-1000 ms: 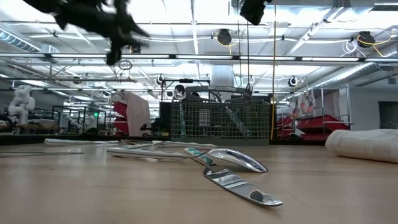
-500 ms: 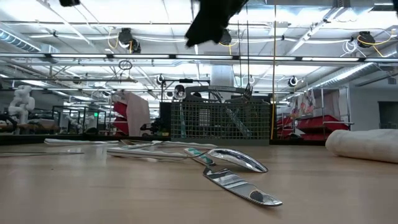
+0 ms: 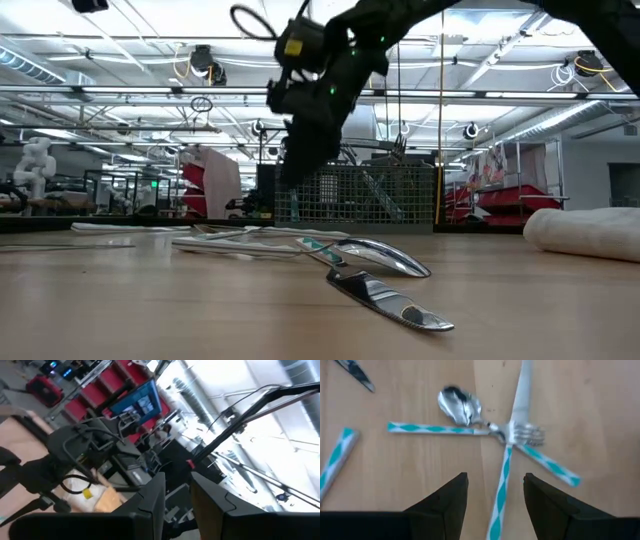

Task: Sort silverware
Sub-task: Put the top right blue table knife into the gray silverware basket

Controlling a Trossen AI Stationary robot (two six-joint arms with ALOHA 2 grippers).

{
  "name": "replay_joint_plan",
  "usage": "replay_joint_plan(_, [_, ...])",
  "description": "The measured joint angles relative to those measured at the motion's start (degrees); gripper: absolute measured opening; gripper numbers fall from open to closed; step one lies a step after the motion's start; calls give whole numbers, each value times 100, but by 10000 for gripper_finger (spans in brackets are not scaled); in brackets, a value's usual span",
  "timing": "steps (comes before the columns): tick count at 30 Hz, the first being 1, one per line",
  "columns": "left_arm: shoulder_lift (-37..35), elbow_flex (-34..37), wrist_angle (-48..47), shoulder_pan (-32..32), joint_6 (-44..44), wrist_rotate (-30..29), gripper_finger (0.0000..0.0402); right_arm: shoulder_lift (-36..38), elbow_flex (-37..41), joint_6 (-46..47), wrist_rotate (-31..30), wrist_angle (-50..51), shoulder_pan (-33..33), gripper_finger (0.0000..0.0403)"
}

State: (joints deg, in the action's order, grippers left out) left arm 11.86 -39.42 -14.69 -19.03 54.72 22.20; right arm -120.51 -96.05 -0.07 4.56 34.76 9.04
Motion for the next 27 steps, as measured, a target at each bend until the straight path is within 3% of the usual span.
replay_joint_plan(21, [0,0,-556,0,-310,8,95,-1045,-12,730,-13,-798,100,180])
replay_joint_plan(27, [0,0,-556,0,-437,13,95,-1203,-30,1088,-199,-626,167,129])
